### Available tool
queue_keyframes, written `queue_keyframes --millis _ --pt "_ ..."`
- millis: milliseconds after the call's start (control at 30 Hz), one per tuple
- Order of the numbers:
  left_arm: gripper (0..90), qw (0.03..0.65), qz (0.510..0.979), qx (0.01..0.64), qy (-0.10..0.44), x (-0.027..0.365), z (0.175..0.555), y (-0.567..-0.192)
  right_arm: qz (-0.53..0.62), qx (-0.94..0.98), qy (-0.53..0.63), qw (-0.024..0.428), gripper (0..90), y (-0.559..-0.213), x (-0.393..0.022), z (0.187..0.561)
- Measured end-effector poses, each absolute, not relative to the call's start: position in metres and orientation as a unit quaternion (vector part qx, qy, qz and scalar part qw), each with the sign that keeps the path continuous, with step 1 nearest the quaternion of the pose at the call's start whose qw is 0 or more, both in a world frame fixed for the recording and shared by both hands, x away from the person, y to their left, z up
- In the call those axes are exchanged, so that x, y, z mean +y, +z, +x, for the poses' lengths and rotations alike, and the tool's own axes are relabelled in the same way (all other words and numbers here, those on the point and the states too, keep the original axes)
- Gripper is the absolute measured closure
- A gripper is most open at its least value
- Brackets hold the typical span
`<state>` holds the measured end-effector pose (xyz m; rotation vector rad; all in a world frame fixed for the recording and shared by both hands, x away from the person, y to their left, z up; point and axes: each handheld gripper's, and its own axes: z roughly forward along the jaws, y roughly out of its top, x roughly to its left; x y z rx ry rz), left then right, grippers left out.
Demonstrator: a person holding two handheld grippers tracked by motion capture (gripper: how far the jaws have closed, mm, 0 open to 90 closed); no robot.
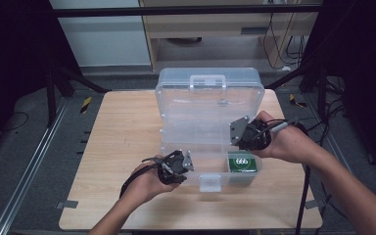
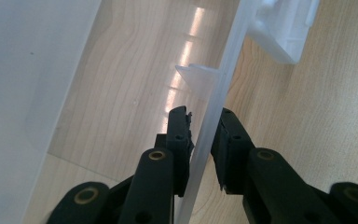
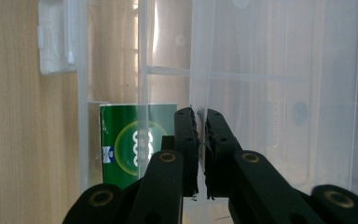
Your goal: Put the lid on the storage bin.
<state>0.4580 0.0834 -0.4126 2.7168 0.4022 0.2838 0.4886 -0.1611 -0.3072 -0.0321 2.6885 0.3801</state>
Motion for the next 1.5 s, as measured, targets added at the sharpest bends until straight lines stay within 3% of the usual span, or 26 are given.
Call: queue_keyframes --millis 100,133,367,633,833,1100,1500 --pt "77.1 0.190 0.966 0.147 0.101 0.083 0.457 -0.413 -0.015 0.969 0.137 0.205 85.3 -0.308 -0.161 0.488" --pt "77.1 0.188 0.970 0.099 0.115 0.083 0.464 -0.411 -0.015 0.969 0.136 0.205 85.4 -0.308 -0.162 0.488" --pt "75.4 0.193 0.969 0.094 0.122 0.084 0.462 -0.413 -0.012 0.968 0.143 0.204 85.1 -0.309 -0.164 0.487" --pt "57.5 0.250 0.953 0.110 0.133 0.099 0.447 -0.396 -0.013 0.968 0.144 0.205 84.7 -0.309 -0.165 0.488" --pt "52.8 0.301 0.936 0.125 0.129 0.112 0.439 -0.367 -0.013 0.967 0.143 0.210 84.2 -0.310 -0.164 0.486" --pt "60.7 0.318 0.927 0.160 0.120 0.132 0.445 -0.331 -0.013 0.966 0.145 0.215 83.9 -0.311 -0.166 0.484" --pt "84.7 0.373 0.877 0.265 0.144 0.176 0.481 -0.293 -0.018 0.963 0.148 0.223 83.4 -0.313 -0.166 0.482"
